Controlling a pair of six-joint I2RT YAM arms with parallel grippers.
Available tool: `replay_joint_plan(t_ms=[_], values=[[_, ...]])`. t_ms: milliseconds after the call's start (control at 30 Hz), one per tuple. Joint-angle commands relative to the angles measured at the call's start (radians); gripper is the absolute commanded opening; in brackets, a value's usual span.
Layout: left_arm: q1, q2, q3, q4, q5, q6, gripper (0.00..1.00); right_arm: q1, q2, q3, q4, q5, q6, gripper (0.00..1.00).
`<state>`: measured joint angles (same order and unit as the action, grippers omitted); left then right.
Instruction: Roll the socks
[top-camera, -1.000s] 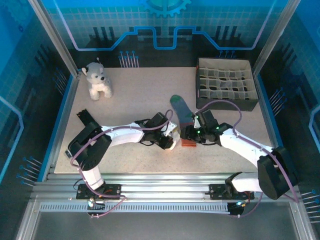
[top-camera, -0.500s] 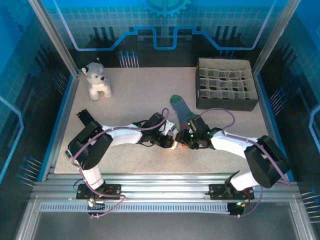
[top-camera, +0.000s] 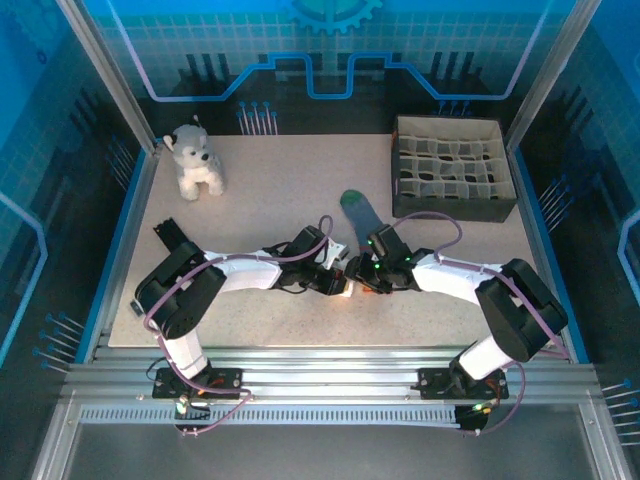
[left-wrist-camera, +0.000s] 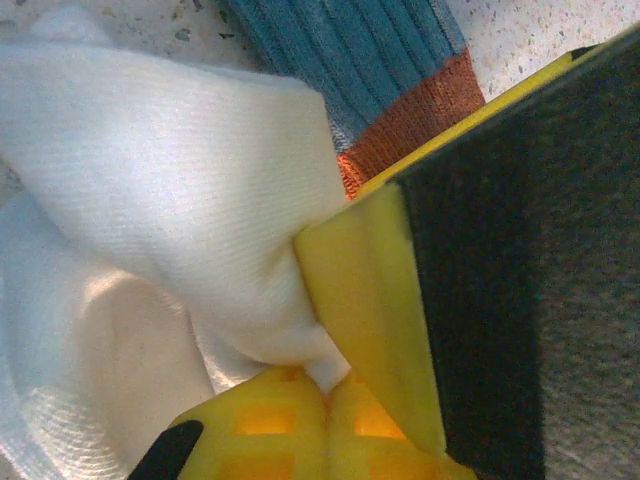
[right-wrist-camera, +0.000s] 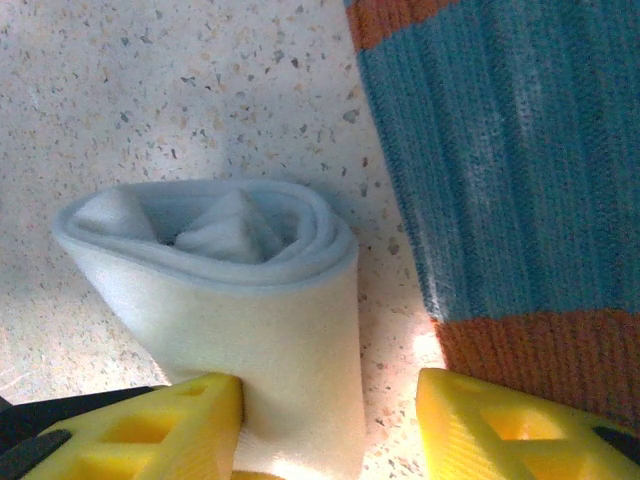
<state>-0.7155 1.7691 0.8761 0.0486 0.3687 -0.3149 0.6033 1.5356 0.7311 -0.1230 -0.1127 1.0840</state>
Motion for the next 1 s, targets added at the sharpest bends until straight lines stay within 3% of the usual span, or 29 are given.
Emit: replay_joint_plan(t_ms=[0, 167, 433, 533, 733, 967], values=[[-0.002, 0.056, -0.046, -0.083, -0.001, -0.005, 0.0, 0.017, -0.009, 0.034, -0.032, 0.044, -0.003, 0.52], [0.0, 0.059, -0.047, -0.082, 0.004, 0.014, 0.0, 0.02, 0.03, 0.035, -0.024, 0.024, 0.0, 0.52], [0.002, 0.054, -0.047, -0.087, 0.006, 0.012, 0.0, 0.038, 0.118, 0.063, -0.044, -0.015, 0.006, 0.4], [0.008, 0.06, -0.046, -0.089, 0.011, -0.007, 0.0, 0.036, 0.12, 0.067, -0.055, -0.018, 0.002, 0.42], [0.03, 0.09, -0.046, -0.093, 0.025, -0.066, 0.0, 0.022, 0.026, 0.059, -0.063, -0.006, -0.039, 0.53], [0.033, 0.088, -0.039, -0.102, 0.021, -0.069, 0.0, -0.031, -0.107, -0.004, -0.066, -0.015, -0.061, 0.48]])
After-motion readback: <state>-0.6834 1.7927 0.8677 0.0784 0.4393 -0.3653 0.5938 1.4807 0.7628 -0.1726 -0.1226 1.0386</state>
